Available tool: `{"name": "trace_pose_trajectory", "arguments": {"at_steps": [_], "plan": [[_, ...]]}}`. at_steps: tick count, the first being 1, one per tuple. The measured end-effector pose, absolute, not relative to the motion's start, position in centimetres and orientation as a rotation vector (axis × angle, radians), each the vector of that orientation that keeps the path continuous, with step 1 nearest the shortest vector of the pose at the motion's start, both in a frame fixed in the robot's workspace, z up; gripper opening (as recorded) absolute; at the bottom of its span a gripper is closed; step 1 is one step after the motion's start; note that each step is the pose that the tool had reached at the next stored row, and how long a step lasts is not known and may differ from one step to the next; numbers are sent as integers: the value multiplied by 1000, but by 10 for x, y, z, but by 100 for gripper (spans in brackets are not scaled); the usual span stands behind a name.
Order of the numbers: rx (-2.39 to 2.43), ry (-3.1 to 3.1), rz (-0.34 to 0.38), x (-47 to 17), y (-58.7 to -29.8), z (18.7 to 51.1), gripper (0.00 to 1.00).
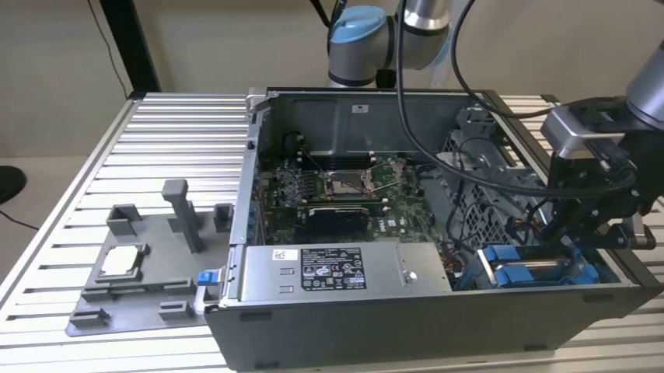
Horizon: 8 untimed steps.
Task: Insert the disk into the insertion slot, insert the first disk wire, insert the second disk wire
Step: 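Insert the first disk wire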
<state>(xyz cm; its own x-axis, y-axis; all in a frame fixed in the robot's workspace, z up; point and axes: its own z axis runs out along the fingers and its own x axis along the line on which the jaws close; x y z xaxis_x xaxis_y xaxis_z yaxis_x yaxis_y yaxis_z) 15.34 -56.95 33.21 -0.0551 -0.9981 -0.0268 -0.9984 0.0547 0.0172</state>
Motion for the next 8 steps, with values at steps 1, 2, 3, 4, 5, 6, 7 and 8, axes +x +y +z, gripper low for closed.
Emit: {"name": "trace_pose_trajectory", "arguments": {"at_steps": [1,2,3,4,5,6,7,8], "plan": [[-2154,2276,49,153,-570,332,0],[-2153,2275,49,153,-570,332,0],[-2153,2275,49,153,-570,331,0],[-2153,2276,49,153,-570,331,0],[-2154,2276,49,153,-570,331,0],[-2153,2275,49,153,-570,331,0],[-2153,2275,51,153,-570,331,0],[-2152,2275,51,153,-570,332,0]]}}
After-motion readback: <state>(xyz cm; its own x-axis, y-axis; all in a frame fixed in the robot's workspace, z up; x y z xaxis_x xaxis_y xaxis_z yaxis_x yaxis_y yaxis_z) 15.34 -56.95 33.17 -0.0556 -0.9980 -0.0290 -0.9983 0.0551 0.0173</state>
